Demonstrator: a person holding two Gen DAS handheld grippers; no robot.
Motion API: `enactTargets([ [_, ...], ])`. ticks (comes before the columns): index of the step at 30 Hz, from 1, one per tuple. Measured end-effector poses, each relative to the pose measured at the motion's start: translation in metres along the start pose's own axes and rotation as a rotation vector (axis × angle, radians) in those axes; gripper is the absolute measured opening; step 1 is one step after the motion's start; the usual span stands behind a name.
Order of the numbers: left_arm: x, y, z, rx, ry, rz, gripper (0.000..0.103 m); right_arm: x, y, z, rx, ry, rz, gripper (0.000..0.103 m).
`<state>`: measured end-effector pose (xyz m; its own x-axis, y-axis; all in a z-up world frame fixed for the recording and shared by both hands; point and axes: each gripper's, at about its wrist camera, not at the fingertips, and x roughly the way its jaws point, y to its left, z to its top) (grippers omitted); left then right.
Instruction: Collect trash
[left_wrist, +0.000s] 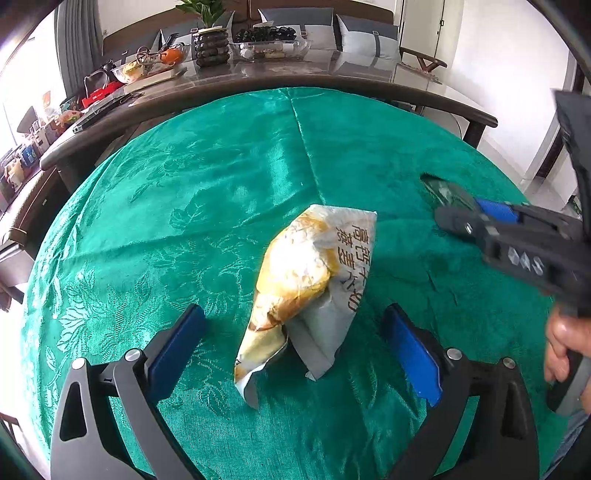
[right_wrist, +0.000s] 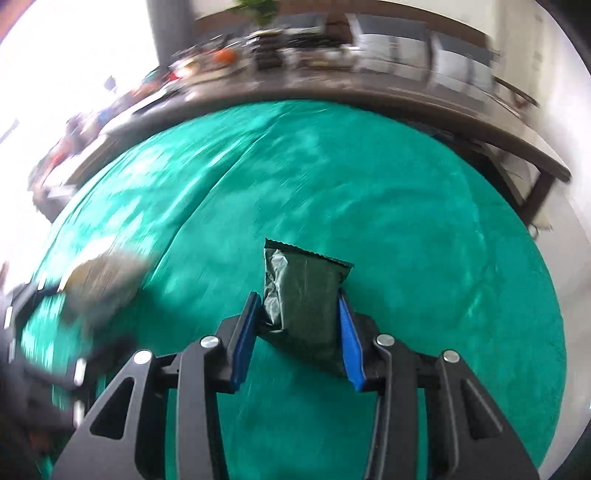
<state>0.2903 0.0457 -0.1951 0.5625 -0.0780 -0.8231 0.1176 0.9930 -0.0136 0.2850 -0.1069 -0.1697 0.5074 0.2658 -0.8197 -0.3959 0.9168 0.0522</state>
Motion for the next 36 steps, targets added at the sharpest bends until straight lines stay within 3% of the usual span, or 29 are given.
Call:
enactTargets([
  [5, 0.001, 0.0, 0.001, 0.007, 0.004, -0.001, 0.098, -0.031, -0.004, -0.042, -0.045, 0.011, 0.0, 0.041],
  [10, 0.002, 0.0, -0.001, 0.019, 0.006, 0.001, 0.098, -0.04, -0.014, -0.058, 0.035, -0.019, -0.006, 0.059],
  [15, -0.002, 0.003, -0.002, 0.066, 0.025, -0.016, 0.098, -0.039, -0.007, -0.059, 0.015, -0.012, -0.016, 0.076],
  [18, -0.01, 0.011, -0.001, 0.076, 0.028, -0.05, 0.098, -0.041, -0.009, -0.058, 0.03, 0.013, -0.003, 0.077],
  [24, -0.024, 0.015, 0.007, 0.121, -0.013, -0.104, 0.098, -0.047, -0.033, -0.033, 0.183, 0.13, 0.072, 0.077],
  [27, -0.022, 0.009, 0.012, 0.151, -0.021, -0.103, 0.096, -0.041, -0.032, -0.021, 0.17, 0.202, 0.072, 0.077],
  [30, -0.017, 0.003, 0.015, 0.168, -0.01, -0.106, 0.089, -0.03, -0.025, -0.013, 0.143, 0.242, 0.035, 0.076],
  [32, -0.015, 0.002, 0.016, 0.169, -0.008, -0.099, 0.087, -0.026, -0.023, -0.011, 0.144, 0.253, 0.03, 0.071],
  [34, -0.014, 0.003, 0.017, 0.163, -0.015, -0.095, 0.086, -0.024, -0.021, -0.01, 0.145, 0.26, 0.029, 0.047],
  [36, -0.013, 0.004, 0.017, 0.154, -0.017, -0.094, 0.076, -0.027, -0.019, -0.012, 0.135, 0.251, 0.013, 0.039],
])
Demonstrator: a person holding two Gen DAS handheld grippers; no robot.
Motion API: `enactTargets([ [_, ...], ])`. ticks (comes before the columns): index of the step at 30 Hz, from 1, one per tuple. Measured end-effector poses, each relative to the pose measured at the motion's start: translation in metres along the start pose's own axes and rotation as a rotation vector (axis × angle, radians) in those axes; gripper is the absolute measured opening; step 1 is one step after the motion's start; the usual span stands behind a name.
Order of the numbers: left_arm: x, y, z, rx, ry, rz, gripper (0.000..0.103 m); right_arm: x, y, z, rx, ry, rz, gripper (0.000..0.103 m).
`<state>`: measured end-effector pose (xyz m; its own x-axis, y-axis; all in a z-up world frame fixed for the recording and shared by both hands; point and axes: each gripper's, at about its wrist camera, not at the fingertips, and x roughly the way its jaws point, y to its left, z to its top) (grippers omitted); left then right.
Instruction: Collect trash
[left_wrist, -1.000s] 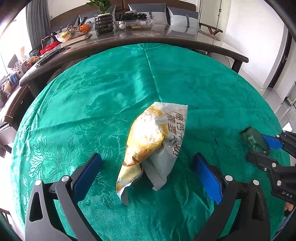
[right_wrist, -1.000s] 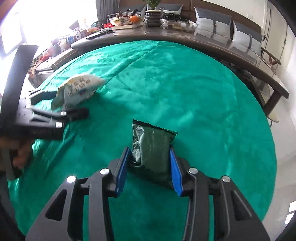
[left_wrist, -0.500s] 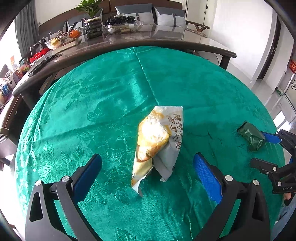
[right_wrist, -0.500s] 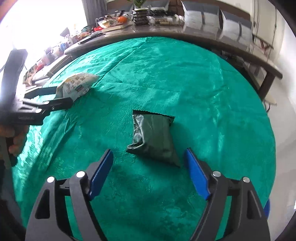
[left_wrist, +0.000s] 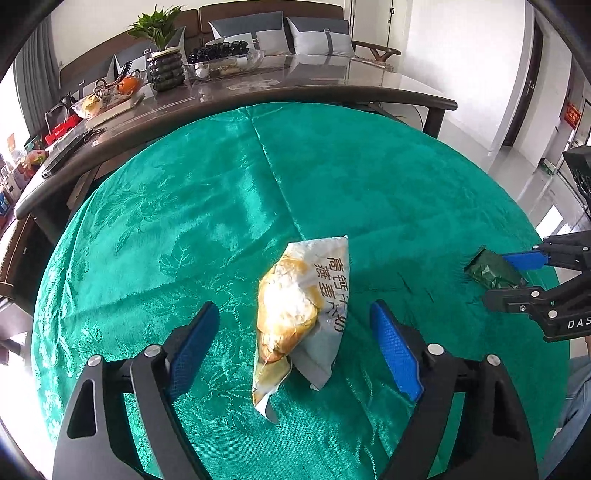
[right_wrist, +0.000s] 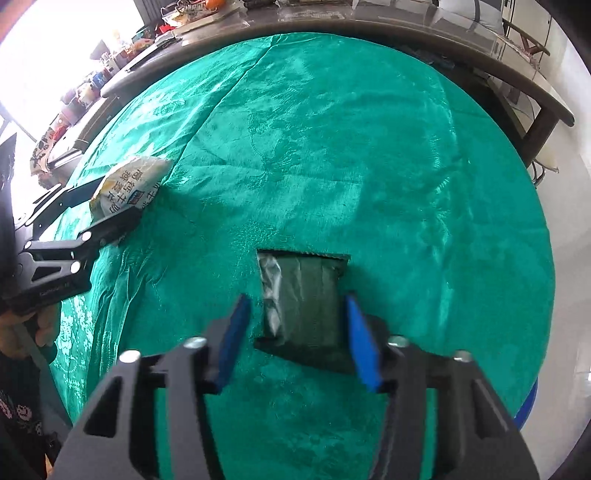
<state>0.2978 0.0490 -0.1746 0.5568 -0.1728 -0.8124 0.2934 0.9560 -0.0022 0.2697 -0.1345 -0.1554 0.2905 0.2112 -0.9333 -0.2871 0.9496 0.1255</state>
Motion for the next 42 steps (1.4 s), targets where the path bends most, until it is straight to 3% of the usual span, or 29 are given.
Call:
enactTargets([
  [1, 0.001, 0.001, 0.0, -0.004, 0.004, -0.004, 0.072, -0.001, 0.0, 0.0, -0.003, -0.004, -0.002, 0.038],
  [3, 0.005, 0.002, 0.0, -0.015, 0.015, -0.012, 0.041, -0.008, 0.001, -0.003, -0.013, -0.026, -0.008, 0.037],
  [6, 0.001, 0.0, 0.0, -0.021, -0.003, -0.001, 0.034, -0.018, 0.005, -0.004, -0.021, -0.054, -0.007, 0.036],
  [14, -0.023, -0.015, 0.002, 0.019, -0.077, 0.031, 0.031, -0.033, 0.01, -0.009, -0.03, -0.095, 0.015, 0.036],
  [26, -0.039, -0.016, 0.005, 0.013, -0.112, 0.033, 0.03, -0.036, 0.005, -0.02, -0.012, -0.114, 0.025, 0.036],
  [33, -0.04, -0.022, 0.004, 0.001, -0.099, -0.059, 0.029, -0.043, 0.0, -0.025, -0.004, -0.136, 0.032, 0.036],
  [42, -0.045, -0.056, -0.001, 0.043, -0.092, -0.18, 0.028, -0.066, -0.028, -0.042, 0.049, -0.171, 0.038, 0.036],
])
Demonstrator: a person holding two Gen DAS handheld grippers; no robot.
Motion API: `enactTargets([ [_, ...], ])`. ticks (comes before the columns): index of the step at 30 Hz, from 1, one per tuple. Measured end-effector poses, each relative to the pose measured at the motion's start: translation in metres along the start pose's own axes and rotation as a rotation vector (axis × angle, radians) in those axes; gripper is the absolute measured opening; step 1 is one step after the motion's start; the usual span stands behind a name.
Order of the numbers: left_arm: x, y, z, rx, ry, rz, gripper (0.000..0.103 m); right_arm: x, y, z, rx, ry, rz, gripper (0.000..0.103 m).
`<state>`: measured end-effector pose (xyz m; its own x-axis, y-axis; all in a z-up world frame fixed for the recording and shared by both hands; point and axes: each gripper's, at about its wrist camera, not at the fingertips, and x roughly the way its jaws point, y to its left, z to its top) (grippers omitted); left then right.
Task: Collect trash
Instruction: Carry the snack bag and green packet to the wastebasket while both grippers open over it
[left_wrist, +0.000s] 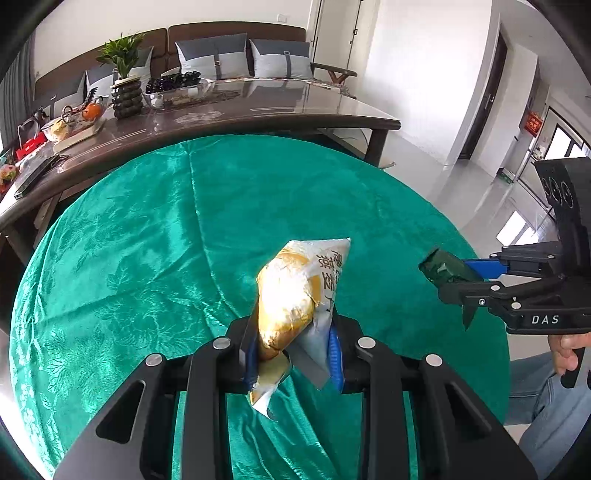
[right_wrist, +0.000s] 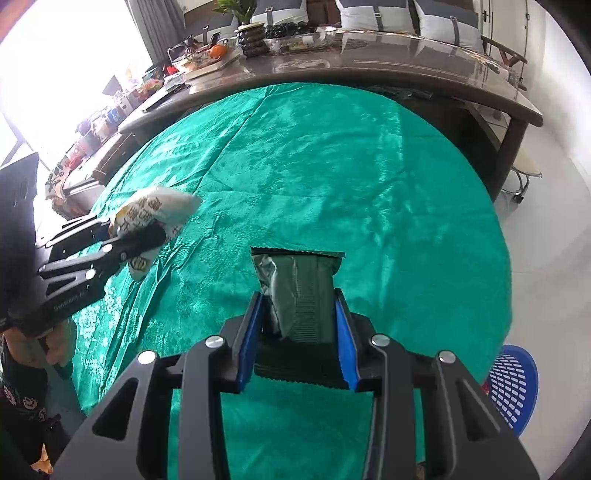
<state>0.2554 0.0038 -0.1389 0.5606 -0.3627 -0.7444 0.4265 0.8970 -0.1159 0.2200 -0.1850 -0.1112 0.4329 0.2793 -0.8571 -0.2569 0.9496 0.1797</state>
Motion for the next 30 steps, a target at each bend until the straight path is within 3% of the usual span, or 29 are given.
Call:
enactTargets([
  [4, 0.003, -0.034, -0.001, 0.043, 0.017, -0.054, 0.028, -0.023, -0.022, -0.011, 0.029, -0.02, -0.02, 0.036],
  [10, 0.011, -0.119, 0.0, 0.142, 0.052, -0.174, 0.028, -0.077, -0.079, -0.041, 0.102, -0.065, -0.086, 0.036],
  [17, 0.033, -0.244, 0.011, 0.234, 0.092, -0.314, 0.028, -0.115, -0.186, -0.1, 0.259, -0.064, -0.19, 0.036],
  [23, 0.091, -0.339, 0.003, 0.273, 0.183, -0.338, 0.028, -0.106, -0.276, -0.152, 0.417, -0.039, -0.245, 0.036],
  [30, 0.179, -0.395, -0.013, 0.255, 0.292, -0.326, 0.029, -0.075, -0.352, -0.192, 0.559, -0.033, -0.229, 0.036],
])
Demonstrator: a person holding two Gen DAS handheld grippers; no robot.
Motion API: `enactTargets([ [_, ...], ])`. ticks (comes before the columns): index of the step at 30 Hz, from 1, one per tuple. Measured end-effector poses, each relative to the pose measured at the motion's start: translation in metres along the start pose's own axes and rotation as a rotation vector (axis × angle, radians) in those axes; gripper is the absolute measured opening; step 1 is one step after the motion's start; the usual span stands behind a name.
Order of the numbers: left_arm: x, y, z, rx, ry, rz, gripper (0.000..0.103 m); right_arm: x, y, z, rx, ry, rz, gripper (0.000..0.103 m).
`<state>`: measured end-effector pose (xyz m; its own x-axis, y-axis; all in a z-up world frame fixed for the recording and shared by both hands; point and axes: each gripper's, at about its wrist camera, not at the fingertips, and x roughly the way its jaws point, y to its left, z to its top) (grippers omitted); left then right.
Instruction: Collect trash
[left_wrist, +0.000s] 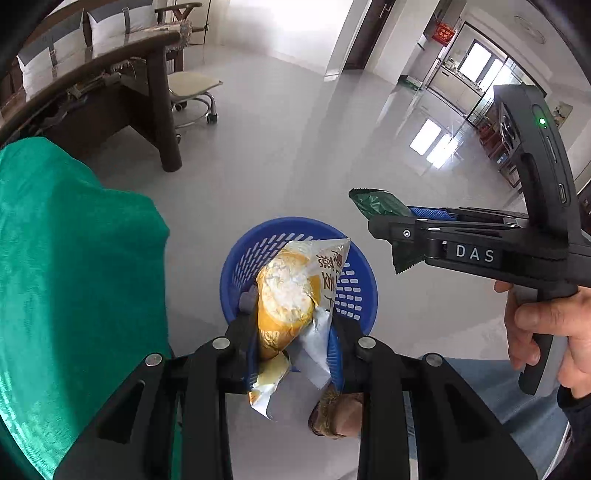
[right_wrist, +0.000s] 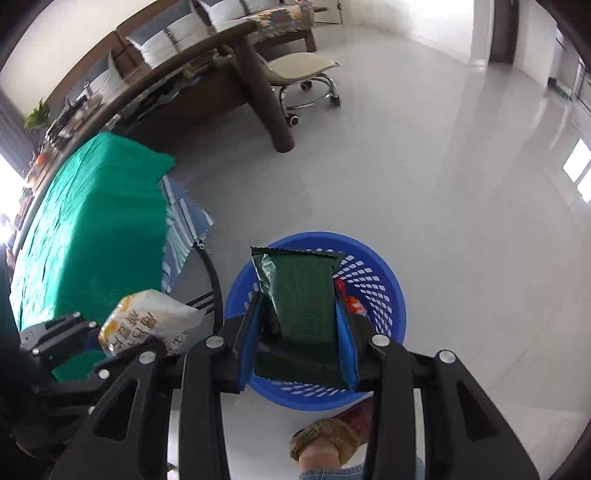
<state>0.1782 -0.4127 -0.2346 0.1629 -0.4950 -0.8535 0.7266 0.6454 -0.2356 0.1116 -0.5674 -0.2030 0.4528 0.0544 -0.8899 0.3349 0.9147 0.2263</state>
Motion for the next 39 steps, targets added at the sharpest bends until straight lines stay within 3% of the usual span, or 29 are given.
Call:
enactTargets([
  [13, 0.104, -0.001, 0.017, -0.028, 0.092, -0.011, 0.03, 0.055, -0.056, 0.002, 0.141, 0.056, 0.057, 0.037],
  [15, 0.112, -0.002, 0.019, -0.019, 0.086, -0.004, 0.032, 0.059, -0.055, 0.002, 0.152, 0.053, 0.08, 0.04],
  [16, 0.116, -0.002, 0.02, -0.015, 0.089, -0.004, 0.032, 0.06, -0.056, 0.003, 0.162, 0.048, 0.088, 0.049],
  [17, 0.118, -0.001, 0.02, -0.017, 0.088, 0.002, 0.036, 0.059, -0.059, 0.002, 0.175, 0.041, 0.089, 0.054],
  [19, 0.115, -0.002, 0.017, -0.03, 0.067, 0.002, 0.063, 0.054, -0.061, 0.001, 0.187, 0.024, 0.086, 0.068],
  [20, 0.111, -0.001, 0.017, -0.042, 0.044, 0.015, 0.081, 0.05, -0.062, 0.002, 0.191, 0.012, 0.077, 0.071],
  [21, 0.106, 0.001, 0.018, -0.055, 0.013, 0.028, 0.087, 0.045, -0.063, 0.003, 0.195, -0.002, 0.067, 0.078],
  [23, 0.097, 0.003, 0.021, -0.063, -0.016, 0.051, 0.092, 0.03, -0.064, 0.002, 0.201, -0.035, 0.036, 0.078],
  [24, 0.091, 0.001, 0.023, -0.059, -0.025, 0.069, 0.093, 0.024, -0.063, 0.003, 0.204, -0.047, 0.028, 0.078],
  [28, 0.043, -0.017, 0.025, 0.017, -0.136, 0.167, 0.096, -0.017, -0.055, -0.005, 0.213, -0.123, 0.009, 0.098],
  [31, -0.005, -0.035, 0.019, 0.065, -0.238, 0.203, 0.098, -0.058, -0.039, -0.017, 0.183, -0.196, -0.015, 0.098],
  [34, -0.043, -0.047, 0.007, 0.111, -0.268, 0.203, 0.098, -0.095, -0.018, -0.036, 0.136, -0.276, -0.061, 0.098],
  [37, -0.072, -0.057, -0.01, 0.137, -0.296, 0.255, 0.098, -0.144, 0.012, -0.073, 0.081, -0.454, -0.124, 0.098],
  [39, -0.089, -0.063, -0.021, 0.159, -0.328, 0.258, 0.098, -0.168, 0.022, -0.093, 0.114, -0.55, -0.151, 0.098],
])
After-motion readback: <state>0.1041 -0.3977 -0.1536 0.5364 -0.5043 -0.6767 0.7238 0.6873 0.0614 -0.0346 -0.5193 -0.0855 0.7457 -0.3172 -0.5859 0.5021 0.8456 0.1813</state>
